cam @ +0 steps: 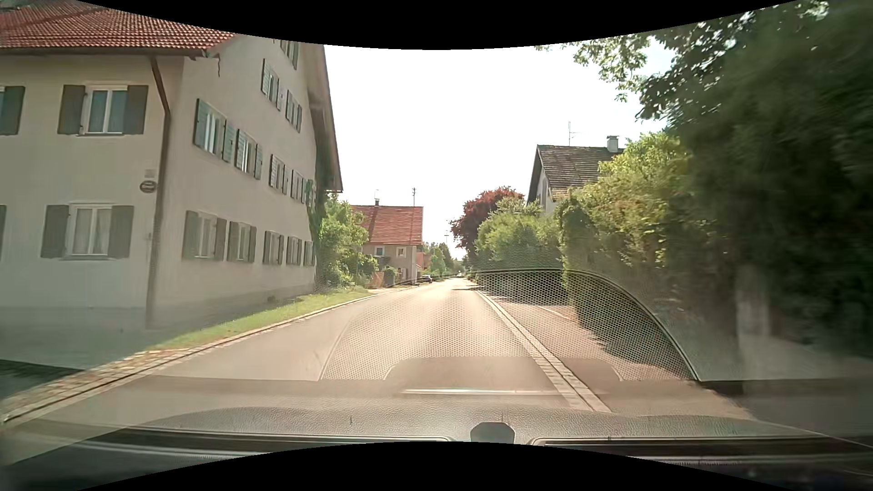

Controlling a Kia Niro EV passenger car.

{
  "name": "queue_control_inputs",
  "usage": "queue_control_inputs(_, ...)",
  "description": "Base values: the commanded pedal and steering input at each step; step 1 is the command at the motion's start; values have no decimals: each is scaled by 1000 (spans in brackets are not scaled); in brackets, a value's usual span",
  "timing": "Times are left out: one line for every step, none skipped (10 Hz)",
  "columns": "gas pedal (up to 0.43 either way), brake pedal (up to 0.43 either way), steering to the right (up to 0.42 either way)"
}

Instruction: Follow the waypoints while adhering to traffic rules and regulations

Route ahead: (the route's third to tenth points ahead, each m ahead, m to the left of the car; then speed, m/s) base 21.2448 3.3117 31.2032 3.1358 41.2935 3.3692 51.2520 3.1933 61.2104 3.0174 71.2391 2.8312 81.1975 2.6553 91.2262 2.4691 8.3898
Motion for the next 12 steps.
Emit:
queue_control_inputs(150,6,-12)
queue_control_inputs(150,6,-9)
queue_control_inputs(150,6,-6)
queue_control_inputs(150,6,-2)
queue_control_inputs(150,6,0)
queue_control_inputs(150,6,1)
queue_control_inputs(150,6,1)
queue_control_inputs(150,6,2)
queue_control_inputs(150,6,2)
queue_control_inputs(150,6,1)
queue_control_inputs(150,6,2)
queue_control_inputs(150,6,5)
